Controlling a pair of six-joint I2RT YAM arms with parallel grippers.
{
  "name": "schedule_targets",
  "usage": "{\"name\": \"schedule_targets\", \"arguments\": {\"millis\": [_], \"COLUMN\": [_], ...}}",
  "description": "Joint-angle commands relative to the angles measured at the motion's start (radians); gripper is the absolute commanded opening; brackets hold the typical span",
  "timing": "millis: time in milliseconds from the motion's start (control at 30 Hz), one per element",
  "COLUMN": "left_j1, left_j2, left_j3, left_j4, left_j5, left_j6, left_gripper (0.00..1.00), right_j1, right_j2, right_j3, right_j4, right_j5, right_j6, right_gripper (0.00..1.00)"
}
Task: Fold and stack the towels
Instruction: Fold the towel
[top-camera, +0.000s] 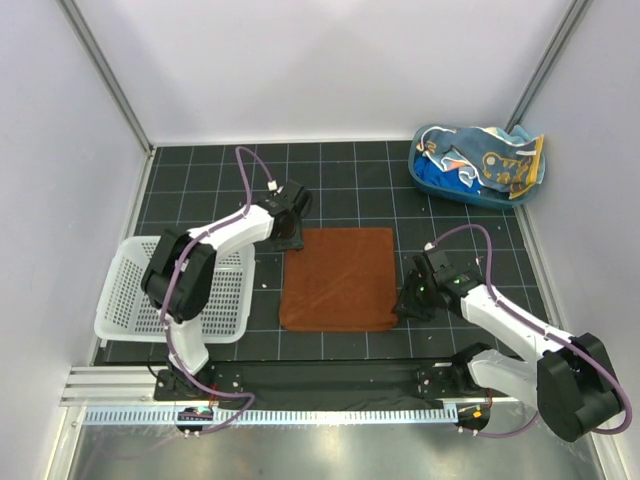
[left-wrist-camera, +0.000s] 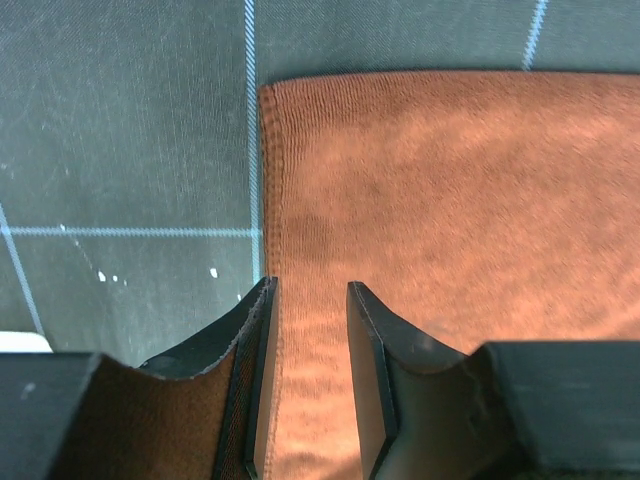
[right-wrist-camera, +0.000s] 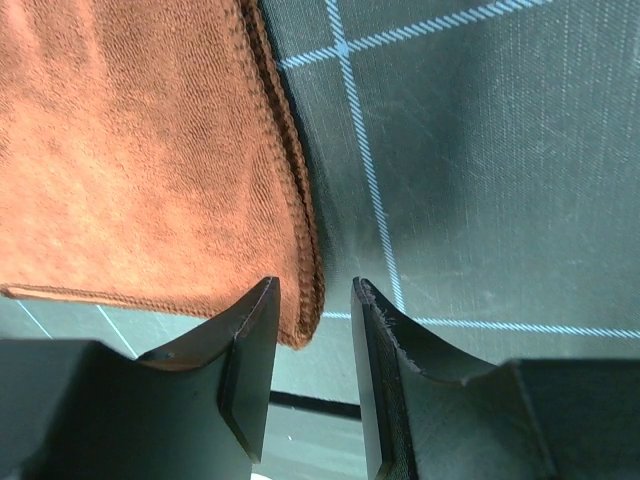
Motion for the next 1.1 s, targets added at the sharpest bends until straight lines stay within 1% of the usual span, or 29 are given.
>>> {"name": "schedule_targets", "arguments": {"millis": [0,133,233,267,300,367,433,733,933,1067], "left_j1": [0.007,0.021,0.024,0.026,0.027,0.032,0.037,0.060,0.063,0.064], "left_j2": [0.031,0.079,0.097,0.100,0.103,0.114,0.126,0.156,0.159,0.153], "left_j3": [0.042,0.054,0.057,0.059,0.062,0.067,0.074,0.097,0.111,0.114], "left_j4": [0.036,0.040,0.048,0.048,0.046,0.042,0.033,0.013,-0.003,0.002], "left_j5": [-0.034,-0.028,-0.031,-0.034,-0.037,-0.037,-0.038,-0.026,-0.025,0.012], "left_j6": [0.029,0.024,0.020,0.020,0.020,0.017,0.017,0.017,0.027,0.031], "left_gripper": [0.37,0.36,0.36,0.36,0.36,0.36,0.36,0.35,0.36,0.36], "right_j1": [0.003,0.003,0.004,0.004,0.004,0.004,0.006,0.004,0.004,0.006], "right_j2": [-0.003,0.027,0.032,0.030,0.029,0.020,0.006,-0.048,-0.043,-0.029], "right_j3": [-0.019,-0.052,-0.073,-0.078,-0.081,-0.088,-0.095,-0.113,-0.107,-0.102], "right_j4": [0.074,0.123,0.142,0.145,0.143,0.136,0.120,0.067,0.062,0.067], "right_j5": [-0.014,-0.039,-0.044,-0.042,-0.041,-0.031,-0.019,0.010,0.021,0.016], "right_j6": [0.041,0.052,0.058,0.058,0.058,0.057,0.052,0.037,0.037,0.029], "right_gripper": [0.42,0.41,0.34,0.24,0.19,0.10,0.06,0.04,0.04,0.04]}}
